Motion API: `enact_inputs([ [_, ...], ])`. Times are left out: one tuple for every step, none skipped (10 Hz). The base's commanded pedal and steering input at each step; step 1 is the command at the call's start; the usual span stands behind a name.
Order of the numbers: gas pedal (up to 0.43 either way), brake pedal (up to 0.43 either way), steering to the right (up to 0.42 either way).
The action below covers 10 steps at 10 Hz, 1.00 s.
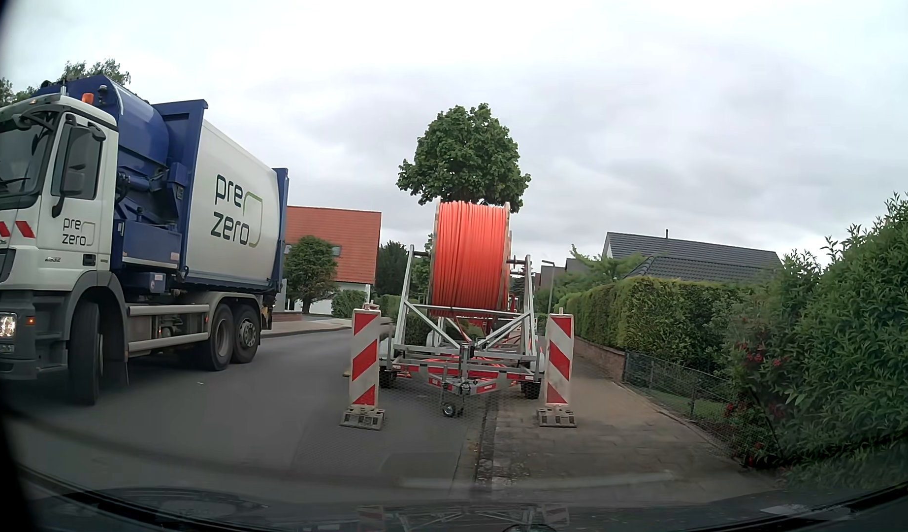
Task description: Follow the waypoints while adhering to traffic rules and regulations
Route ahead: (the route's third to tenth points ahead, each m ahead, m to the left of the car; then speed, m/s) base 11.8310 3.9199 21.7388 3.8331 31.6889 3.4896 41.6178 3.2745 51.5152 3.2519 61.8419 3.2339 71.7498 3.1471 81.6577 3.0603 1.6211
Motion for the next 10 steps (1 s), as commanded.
enact_inputs([
  [0.0,0.0,0.096],
  [0.0,0.0,0.055],
  [0.0,0.0,0.023],
  [0.0,0.0,0.004],
  [0.0,0.0,-0.006],
  [0.0,0.0,-0.008],
  [0.0,0.012,-0.01],
  [0.0,0.024,-0.012],
  [0.0,0.049,-0.014],
  [0.0,0.079,-0.011],
])
